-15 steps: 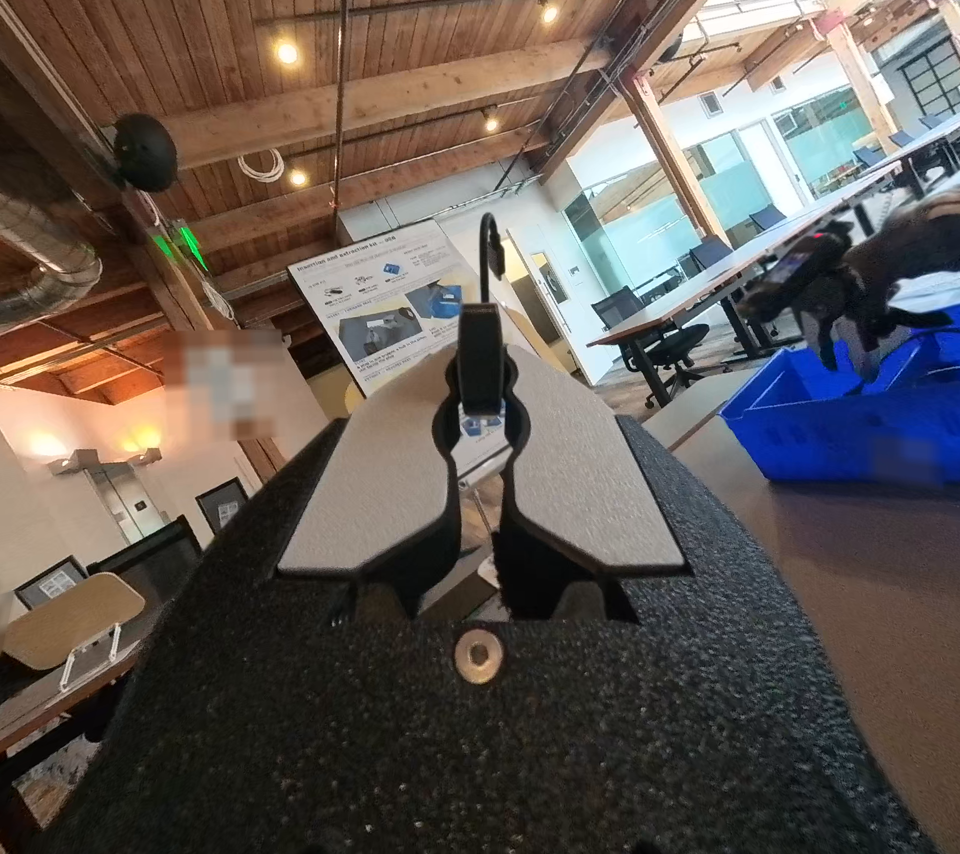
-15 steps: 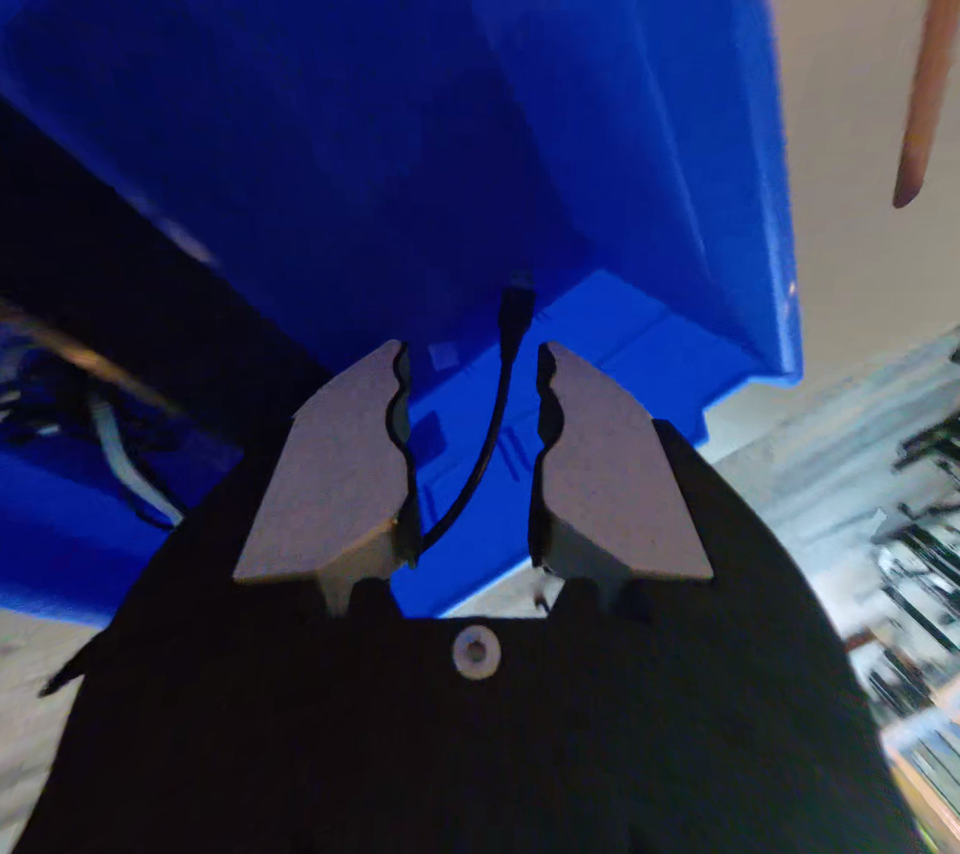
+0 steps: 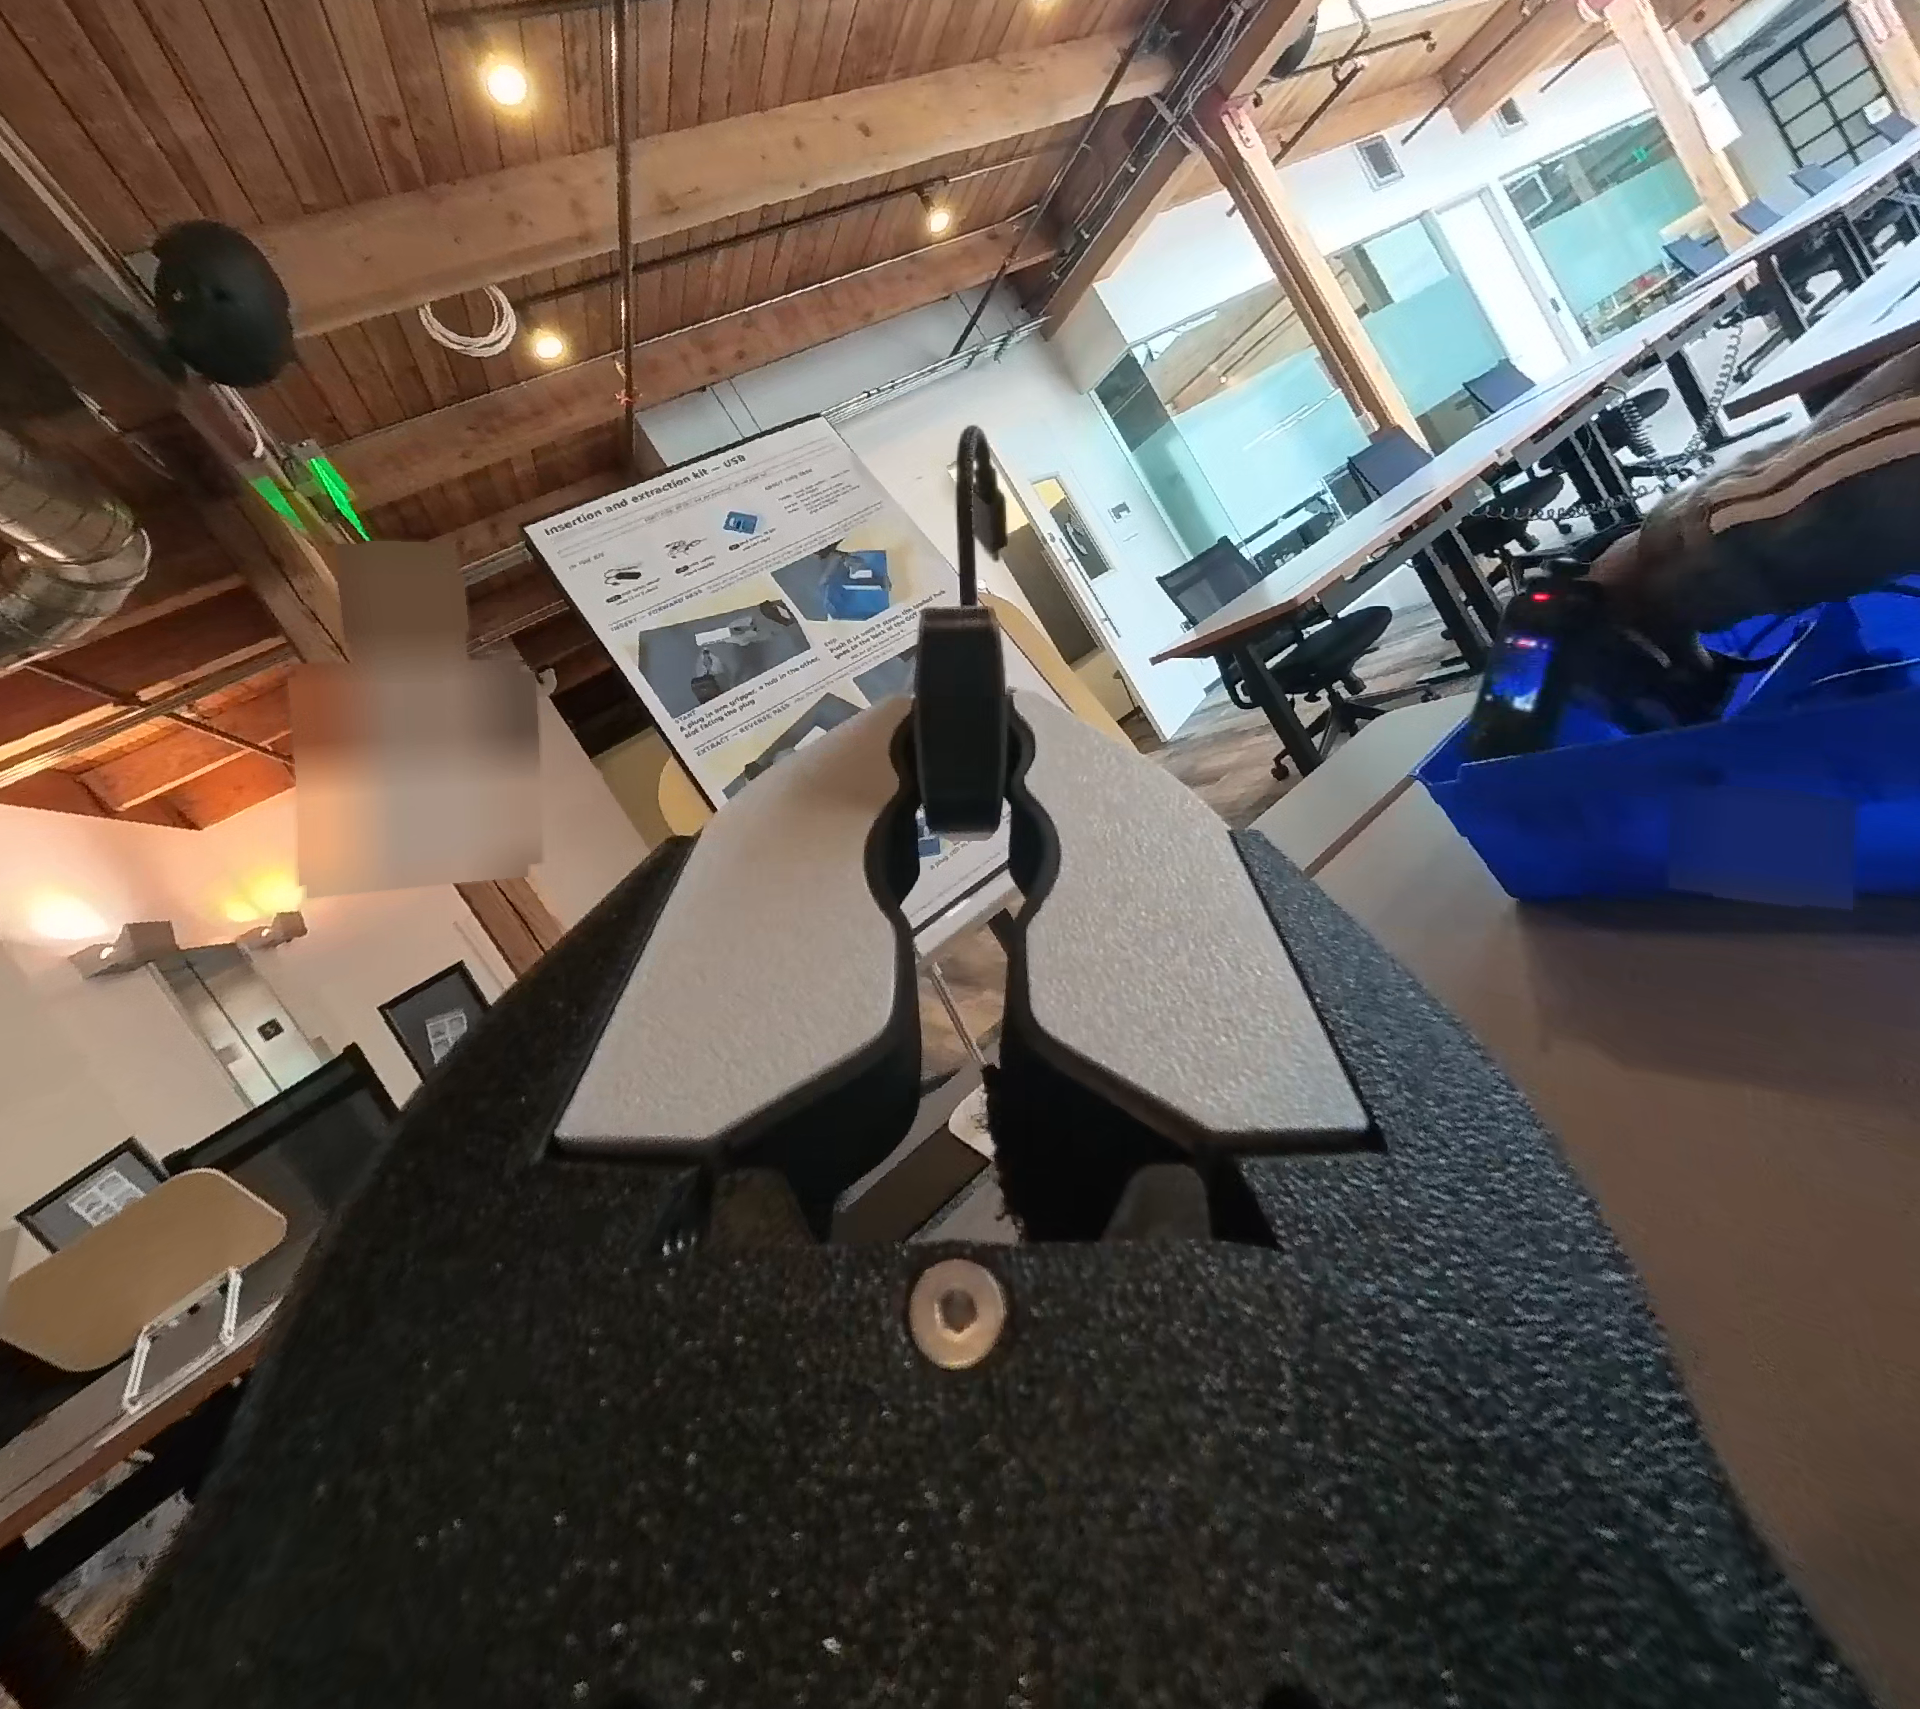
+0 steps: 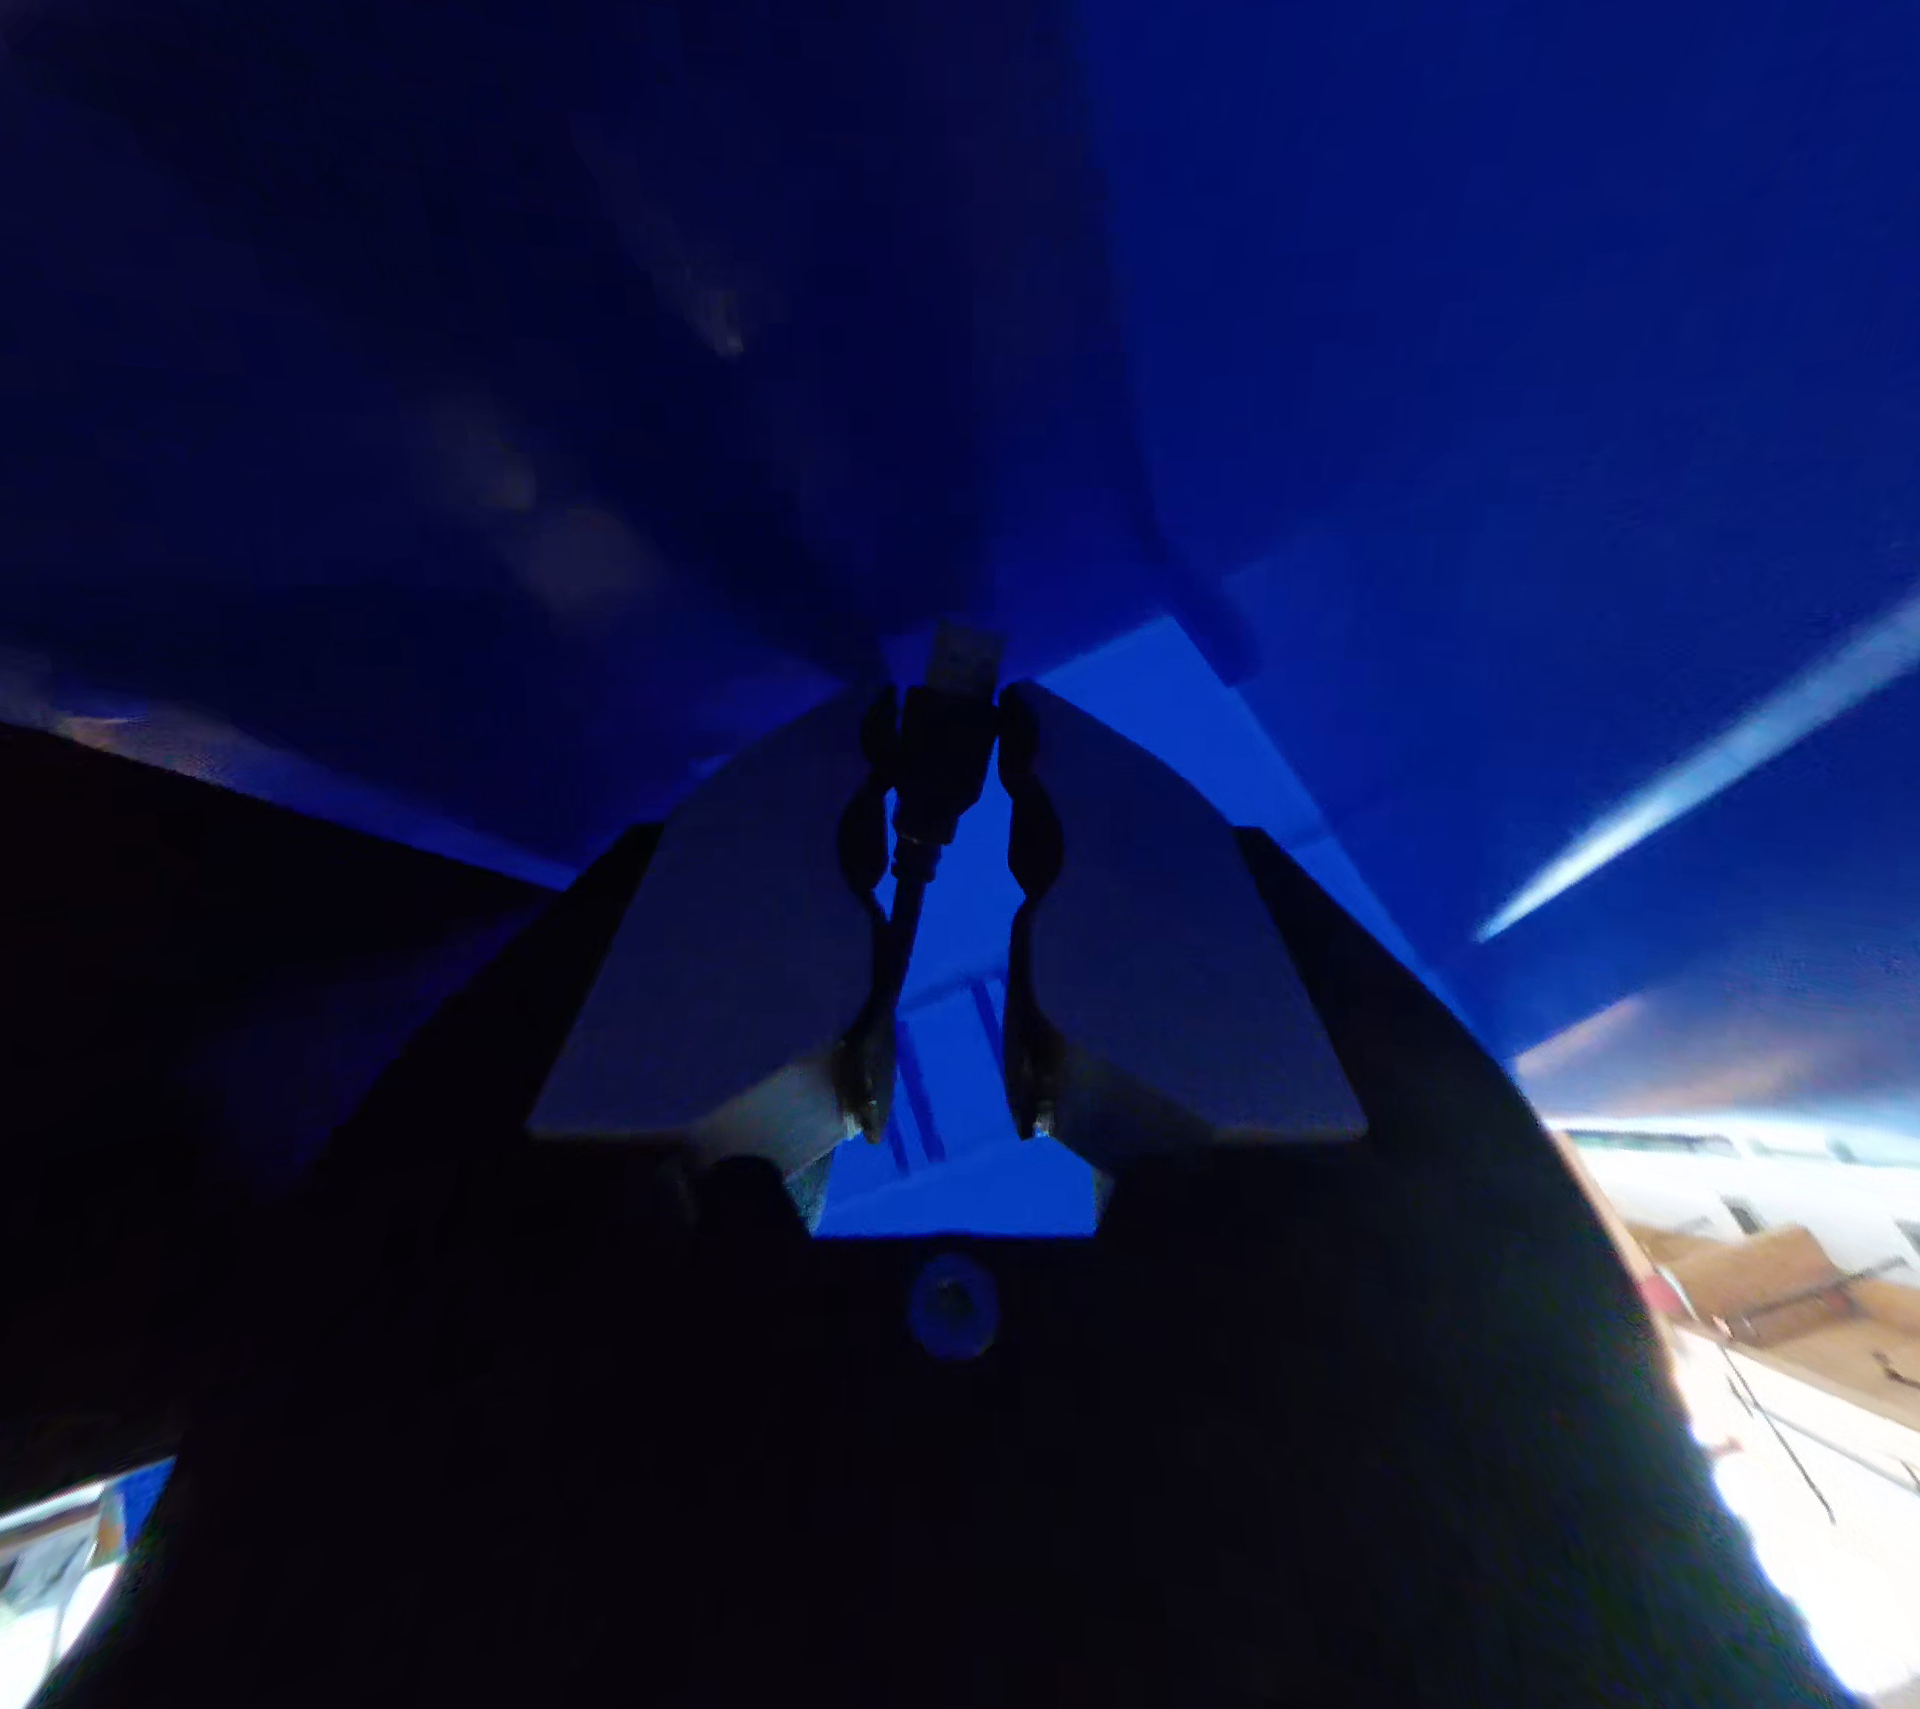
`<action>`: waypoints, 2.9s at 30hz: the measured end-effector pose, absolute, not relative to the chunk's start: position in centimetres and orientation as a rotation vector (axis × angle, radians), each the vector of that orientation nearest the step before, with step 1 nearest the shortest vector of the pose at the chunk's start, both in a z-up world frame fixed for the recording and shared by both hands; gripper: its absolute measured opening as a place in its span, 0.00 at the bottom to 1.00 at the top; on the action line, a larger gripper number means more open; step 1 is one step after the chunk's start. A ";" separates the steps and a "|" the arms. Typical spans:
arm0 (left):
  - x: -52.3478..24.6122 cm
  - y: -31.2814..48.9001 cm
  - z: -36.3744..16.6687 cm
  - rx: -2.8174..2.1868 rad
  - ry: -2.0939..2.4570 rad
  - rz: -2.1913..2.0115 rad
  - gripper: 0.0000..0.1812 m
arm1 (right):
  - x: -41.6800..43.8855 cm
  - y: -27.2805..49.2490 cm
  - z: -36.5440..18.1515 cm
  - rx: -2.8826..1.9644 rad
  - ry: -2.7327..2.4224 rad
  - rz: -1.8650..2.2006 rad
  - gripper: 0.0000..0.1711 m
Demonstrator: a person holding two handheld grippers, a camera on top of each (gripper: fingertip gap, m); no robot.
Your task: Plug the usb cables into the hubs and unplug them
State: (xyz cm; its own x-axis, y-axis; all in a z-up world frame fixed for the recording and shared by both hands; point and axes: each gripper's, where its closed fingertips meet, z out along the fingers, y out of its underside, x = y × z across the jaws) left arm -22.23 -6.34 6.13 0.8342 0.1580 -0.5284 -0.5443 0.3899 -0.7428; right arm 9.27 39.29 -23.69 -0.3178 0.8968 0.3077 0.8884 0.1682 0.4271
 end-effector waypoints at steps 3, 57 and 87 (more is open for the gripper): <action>-22.4 -6.3 6.0 -1.098 0.407 0.486 0.07 | 7.6 38.6 -22.6 1.933 2.503 0.759 0.10; -25.9 -7.0 5.0 -1.177 0.445 1.064 0.07 | -15.3 -9.1 4.0 0.937 1.707 -2.866 0.09; -18.5 -4.1 2.8 -1.004 0.745 0.877 0.06 | -15.1 -5.8 -0.8 1.452 3.450 -1.609 0.10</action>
State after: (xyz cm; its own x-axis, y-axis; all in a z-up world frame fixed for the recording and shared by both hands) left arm -18.52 -4.07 2.78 0.4570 0.2666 -0.8486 -0.8804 0.2712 -0.3890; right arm -15.07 -5.83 -0.77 -0.3927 0.7987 0.4558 0.1640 0.5485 -0.8199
